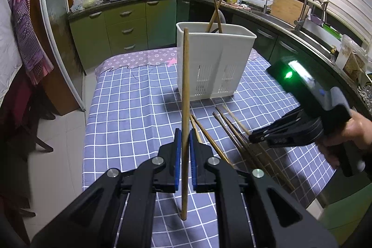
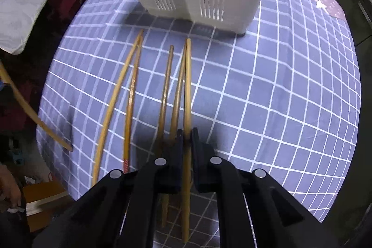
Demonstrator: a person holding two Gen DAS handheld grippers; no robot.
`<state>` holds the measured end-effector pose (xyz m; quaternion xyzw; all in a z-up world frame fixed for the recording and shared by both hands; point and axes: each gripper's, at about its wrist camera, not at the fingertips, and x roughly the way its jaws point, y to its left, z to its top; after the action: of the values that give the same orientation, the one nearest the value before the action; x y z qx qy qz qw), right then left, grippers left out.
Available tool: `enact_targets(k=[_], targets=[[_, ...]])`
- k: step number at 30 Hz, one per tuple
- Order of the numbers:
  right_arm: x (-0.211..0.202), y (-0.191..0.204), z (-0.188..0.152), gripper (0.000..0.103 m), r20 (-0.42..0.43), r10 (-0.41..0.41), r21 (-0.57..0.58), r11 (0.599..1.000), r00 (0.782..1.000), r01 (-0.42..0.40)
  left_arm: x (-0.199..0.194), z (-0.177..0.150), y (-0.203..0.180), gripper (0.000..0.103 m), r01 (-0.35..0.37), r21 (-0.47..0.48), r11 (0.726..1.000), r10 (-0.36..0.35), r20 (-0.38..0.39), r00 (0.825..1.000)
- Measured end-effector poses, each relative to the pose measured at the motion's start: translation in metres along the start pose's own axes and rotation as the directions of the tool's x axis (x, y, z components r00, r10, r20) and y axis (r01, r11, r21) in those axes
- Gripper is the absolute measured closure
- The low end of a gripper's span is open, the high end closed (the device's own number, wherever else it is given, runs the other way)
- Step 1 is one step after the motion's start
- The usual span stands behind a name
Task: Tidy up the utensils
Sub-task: 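Lift the chopstick with the left tool while the right tool grasps another chopstick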
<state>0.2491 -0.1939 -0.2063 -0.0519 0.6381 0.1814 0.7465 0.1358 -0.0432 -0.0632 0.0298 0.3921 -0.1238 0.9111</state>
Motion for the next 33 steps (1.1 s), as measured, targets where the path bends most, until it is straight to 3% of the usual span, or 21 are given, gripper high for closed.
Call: enact_targets(k=[7, 15, 20, 33], targets=[[-0.057, 0.002, -0.023, 0.096, 0.174, 0.050, -0.014, 0.999, 0.983, -0.048, -0.004, -0.002, 0.001, 0.096, 0.003, 0.004, 1.000, -0.003, 0.007, 1.000], [-0.120, 0.006, -0.072, 0.096, 0.393, 0.047, -0.043, 0.999, 0.918, -0.033, -0.010, -0.005, 0.002, 0.096, 0.009, 0.002, 1.000, -0.009, 0.022, 1.000], [-0.133, -0.001, -0.085, 0.096, 0.430, 0.039, -0.039, 0.999, 0.902, -0.024, -0.014, -0.007, 0.003, 0.096, 0.014, 0.000, 1.000, -0.014, 0.027, 1.000], [-0.138, -0.004, -0.092, 0.096, 0.445, 0.056, -0.048, 0.998, 0.894, -0.038, -0.027, -0.002, -0.001, 0.096, 0.031, 0.010, 0.999, -0.032, 0.060, 0.998]])
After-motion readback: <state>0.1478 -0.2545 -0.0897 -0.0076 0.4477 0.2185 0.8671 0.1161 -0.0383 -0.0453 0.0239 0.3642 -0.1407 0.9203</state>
